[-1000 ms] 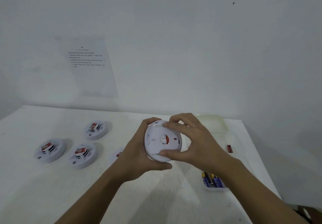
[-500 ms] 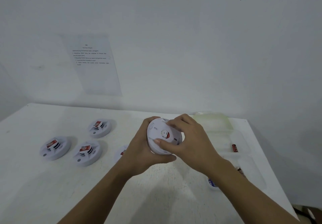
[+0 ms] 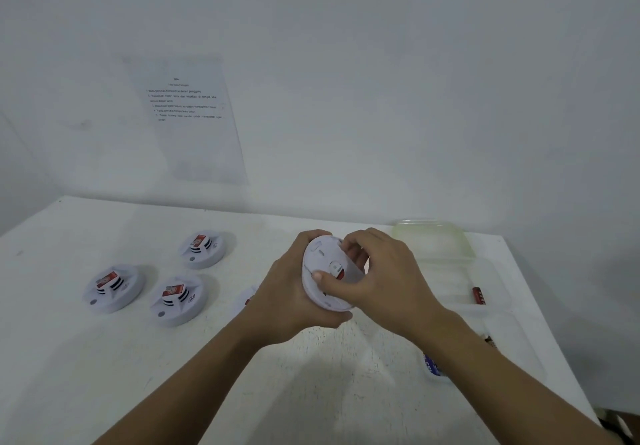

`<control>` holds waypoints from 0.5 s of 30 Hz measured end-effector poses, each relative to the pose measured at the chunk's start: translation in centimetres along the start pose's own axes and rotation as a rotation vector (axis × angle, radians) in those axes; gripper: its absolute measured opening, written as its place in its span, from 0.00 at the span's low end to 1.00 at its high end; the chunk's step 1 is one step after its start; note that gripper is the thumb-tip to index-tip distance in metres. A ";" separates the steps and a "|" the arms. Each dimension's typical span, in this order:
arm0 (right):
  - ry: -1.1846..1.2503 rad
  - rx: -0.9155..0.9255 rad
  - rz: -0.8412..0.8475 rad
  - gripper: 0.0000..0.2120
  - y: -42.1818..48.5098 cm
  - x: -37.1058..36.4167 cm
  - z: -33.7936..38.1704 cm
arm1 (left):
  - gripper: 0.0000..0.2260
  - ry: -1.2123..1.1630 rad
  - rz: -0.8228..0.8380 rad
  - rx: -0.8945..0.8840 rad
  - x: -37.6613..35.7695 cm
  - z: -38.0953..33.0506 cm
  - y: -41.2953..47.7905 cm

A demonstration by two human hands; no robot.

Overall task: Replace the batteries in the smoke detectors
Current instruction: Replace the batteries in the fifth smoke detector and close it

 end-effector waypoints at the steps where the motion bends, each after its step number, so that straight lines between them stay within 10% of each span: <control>1: -0.002 -0.009 -0.012 0.24 0.0 0.0 -0.2 | 0.37 0.010 0.009 -0.006 0.1 -0.3 0.1; 15: 0.133 -0.074 -0.020 0.24 0.4 1.8 -1.2 | 0.40 -0.134 0.046 -0.017 0.1 -0.6 0.5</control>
Point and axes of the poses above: each hand's wrist, its own y-axis towards the middle knuckle, its own x-axis out of the back of the hand, z = x × y, the point moved 9 cm from there along y, towards the middle knuckle, and after that the axes turned 3 degrees about x, right-handed, at the moved point
